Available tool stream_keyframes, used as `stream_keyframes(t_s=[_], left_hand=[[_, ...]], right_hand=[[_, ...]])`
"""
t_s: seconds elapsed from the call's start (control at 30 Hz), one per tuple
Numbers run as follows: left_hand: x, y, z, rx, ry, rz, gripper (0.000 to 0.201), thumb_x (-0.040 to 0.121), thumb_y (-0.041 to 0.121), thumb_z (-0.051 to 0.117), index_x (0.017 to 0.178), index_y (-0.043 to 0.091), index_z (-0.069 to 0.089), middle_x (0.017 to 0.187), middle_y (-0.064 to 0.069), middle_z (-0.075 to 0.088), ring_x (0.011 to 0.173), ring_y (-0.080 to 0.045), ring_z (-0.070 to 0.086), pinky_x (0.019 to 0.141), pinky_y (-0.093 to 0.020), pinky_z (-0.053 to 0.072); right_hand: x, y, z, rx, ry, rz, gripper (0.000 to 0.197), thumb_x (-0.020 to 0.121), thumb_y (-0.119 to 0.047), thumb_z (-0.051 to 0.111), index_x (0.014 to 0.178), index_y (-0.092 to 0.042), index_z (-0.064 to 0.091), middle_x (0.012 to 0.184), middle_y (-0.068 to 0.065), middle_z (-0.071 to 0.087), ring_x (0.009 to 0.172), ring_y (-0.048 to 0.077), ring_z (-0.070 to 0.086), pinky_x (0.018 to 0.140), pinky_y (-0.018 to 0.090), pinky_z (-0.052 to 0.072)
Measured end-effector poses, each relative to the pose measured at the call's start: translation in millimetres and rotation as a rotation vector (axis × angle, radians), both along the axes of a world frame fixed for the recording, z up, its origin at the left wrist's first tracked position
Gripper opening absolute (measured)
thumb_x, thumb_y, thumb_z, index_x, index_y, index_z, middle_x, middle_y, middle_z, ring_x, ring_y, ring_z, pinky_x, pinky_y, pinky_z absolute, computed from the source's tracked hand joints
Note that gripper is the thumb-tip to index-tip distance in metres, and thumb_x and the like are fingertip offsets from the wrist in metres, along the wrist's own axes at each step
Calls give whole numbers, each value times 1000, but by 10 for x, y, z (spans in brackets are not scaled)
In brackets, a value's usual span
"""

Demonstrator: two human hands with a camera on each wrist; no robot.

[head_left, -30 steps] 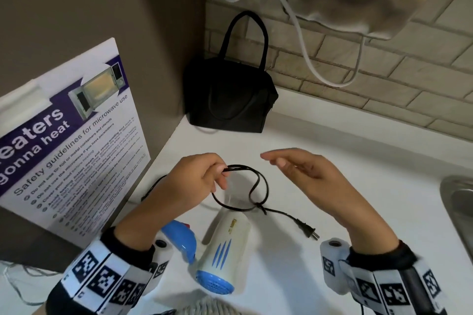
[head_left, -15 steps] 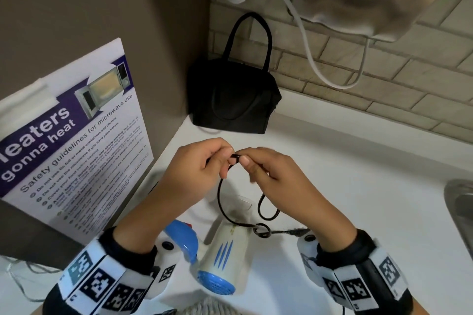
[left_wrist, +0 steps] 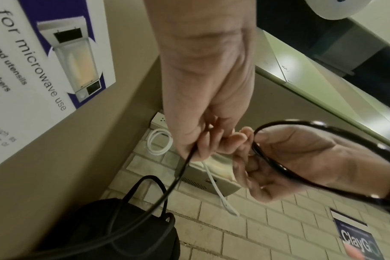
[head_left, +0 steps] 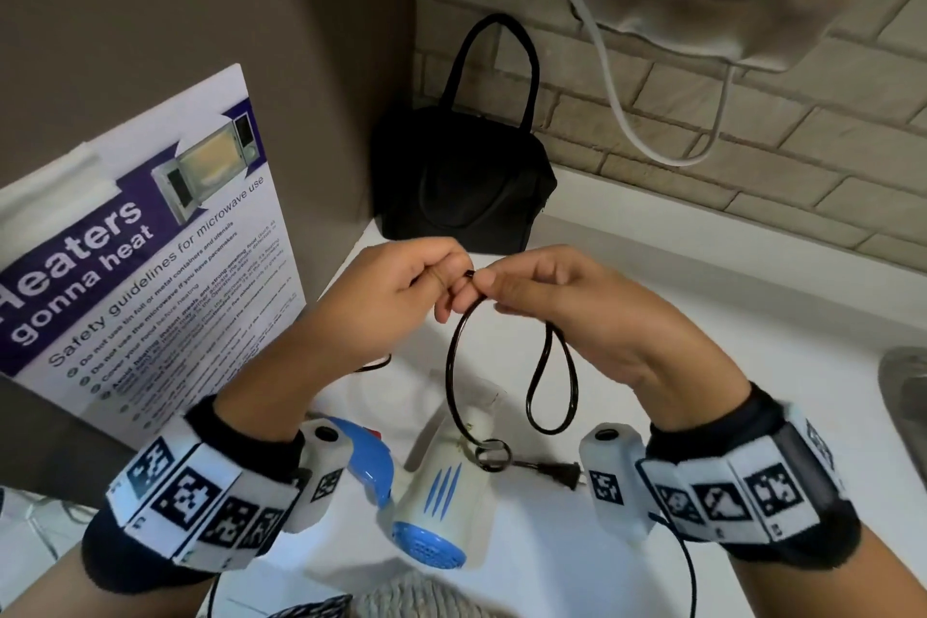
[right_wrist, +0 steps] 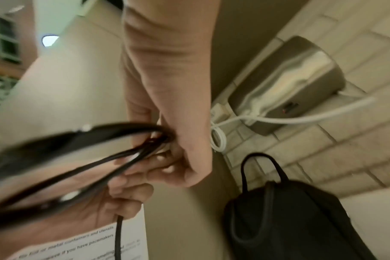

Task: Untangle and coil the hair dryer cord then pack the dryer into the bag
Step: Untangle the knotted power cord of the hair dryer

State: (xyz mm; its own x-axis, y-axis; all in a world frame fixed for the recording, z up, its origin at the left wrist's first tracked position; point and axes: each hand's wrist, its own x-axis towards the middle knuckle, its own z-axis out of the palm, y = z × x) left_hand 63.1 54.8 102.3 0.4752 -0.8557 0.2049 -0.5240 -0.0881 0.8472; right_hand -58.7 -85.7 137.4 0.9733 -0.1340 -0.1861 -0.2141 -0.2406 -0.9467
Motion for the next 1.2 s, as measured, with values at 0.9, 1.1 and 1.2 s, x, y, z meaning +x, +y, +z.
stream_keyframes(t_s=[0.9, 1.1, 1.2], left_hand=[[314, -93, -330, 24, 157, 394, 26, 97, 7, 38, 79, 4, 57, 65, 3, 51, 60, -14, 40, 55, -21, 32], [8, -137, -79, 13, -66, 234, 26, 97, 12, 46, 78, 14, 65, 66, -1, 60, 57, -3, 47, 53, -10, 36], [-37, -199, -24, -28, -40, 261, 26, 96, 8, 45, 77, 10, 63, 63, 2, 54, 58, -2, 46, 53, -9, 35]], right_hand=[[-28, -355, -257, 280, 144, 6, 40, 94, -11, 47, 61, -16, 68, 79, 3, 72, 103, 25, 66, 105, 36, 43], [117, -377, -42, 202, 215, 64, 21, 97, -3, 44, 105, -1, 63, 80, 6, 71, 84, 15, 70, 88, 24, 54], [219, -299, 57, 280, 195, -13, 25, 98, -21, 46, 95, -6, 65, 55, -7, 48, 48, 2, 48, 52, 15, 51]])
